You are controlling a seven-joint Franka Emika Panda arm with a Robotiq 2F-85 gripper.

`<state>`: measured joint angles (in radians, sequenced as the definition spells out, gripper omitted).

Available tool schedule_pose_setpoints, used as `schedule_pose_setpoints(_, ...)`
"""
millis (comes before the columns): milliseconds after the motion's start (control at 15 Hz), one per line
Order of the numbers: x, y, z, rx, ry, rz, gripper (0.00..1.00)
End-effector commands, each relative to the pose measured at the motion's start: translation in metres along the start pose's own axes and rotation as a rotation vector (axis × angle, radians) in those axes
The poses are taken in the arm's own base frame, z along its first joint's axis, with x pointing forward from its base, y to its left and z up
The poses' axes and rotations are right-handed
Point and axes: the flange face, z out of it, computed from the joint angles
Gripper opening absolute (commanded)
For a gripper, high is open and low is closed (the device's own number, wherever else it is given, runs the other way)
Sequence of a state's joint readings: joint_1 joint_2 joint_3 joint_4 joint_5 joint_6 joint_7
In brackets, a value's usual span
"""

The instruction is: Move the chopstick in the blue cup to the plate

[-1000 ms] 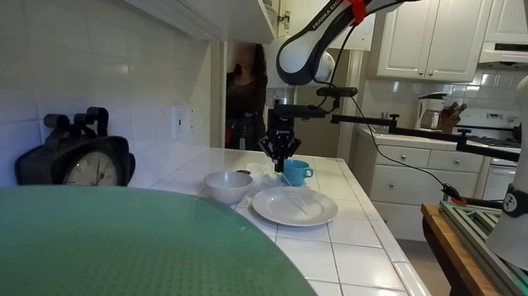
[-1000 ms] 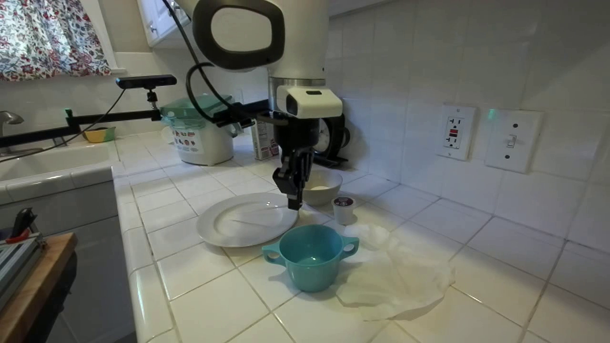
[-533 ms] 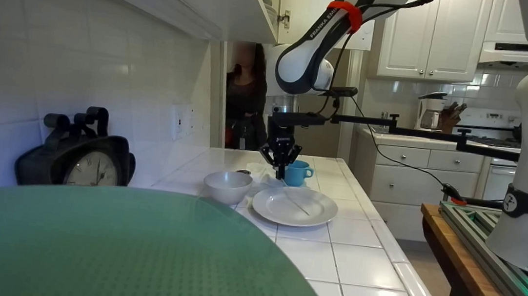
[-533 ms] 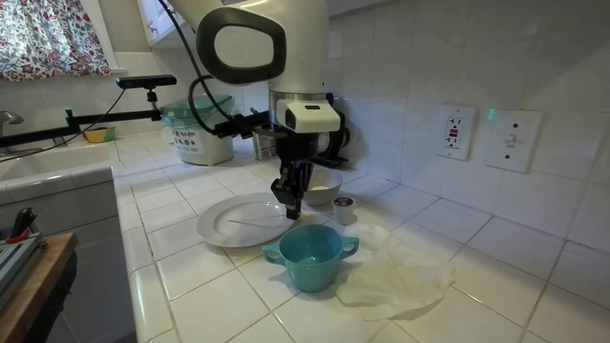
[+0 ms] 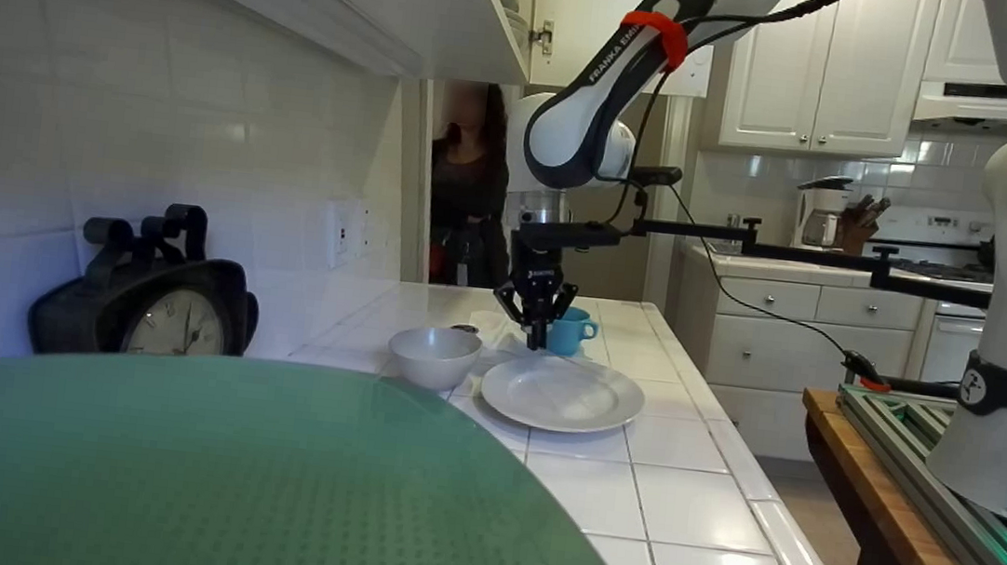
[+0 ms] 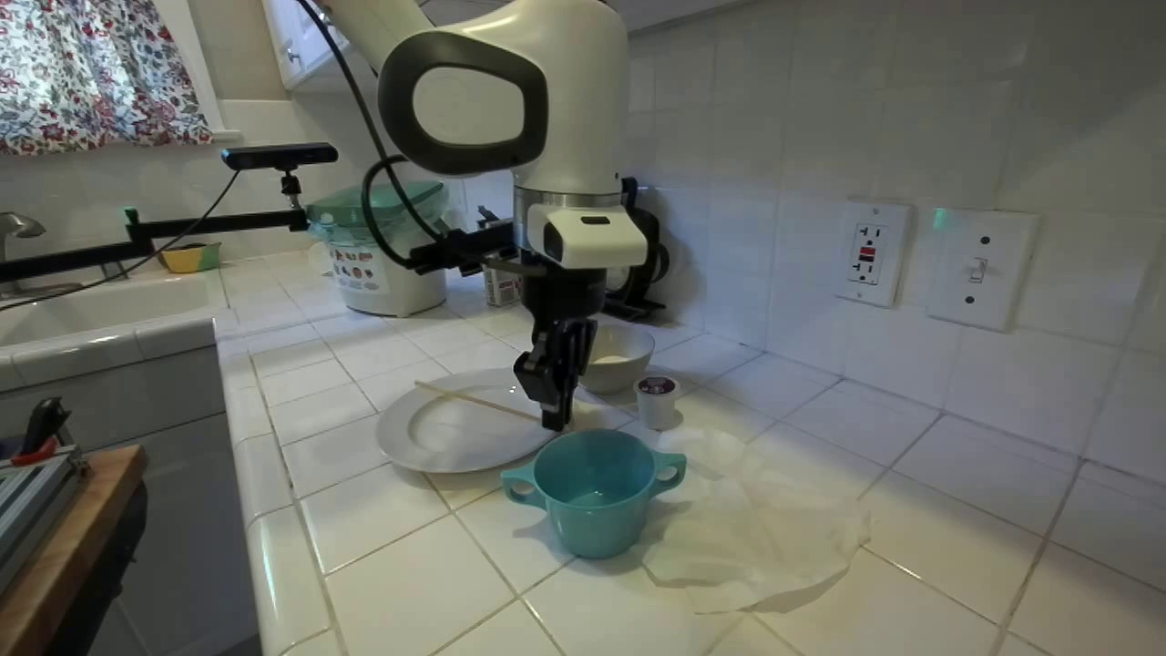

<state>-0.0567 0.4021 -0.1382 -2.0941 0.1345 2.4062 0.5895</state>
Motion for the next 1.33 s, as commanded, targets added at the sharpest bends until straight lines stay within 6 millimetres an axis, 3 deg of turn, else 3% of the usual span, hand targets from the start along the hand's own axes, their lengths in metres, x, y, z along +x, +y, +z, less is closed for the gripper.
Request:
schedule_pose_setpoints(0, 0.001, -0.002, 0.0, 0.019, 0.008, 0.014, 0.45)
schedule_pose_setpoints(267, -0.001, -0.002, -0.012, 0.044, 0.048, -0.011, 0.75)
schedule_pose_setpoints(467, -0.006, 0.001, -0.035, 0.056, 0.062, -0.063, 0.99)
schedule_pose_setpoints(733, -0.019, 0.019, -0.076, 0.049, 0.039, -0.226, 1.0)
schedule_pose_setpoints(1267, -0.043, 0.08, -0.154, 0.033, 0.091, -0.502, 1.0)
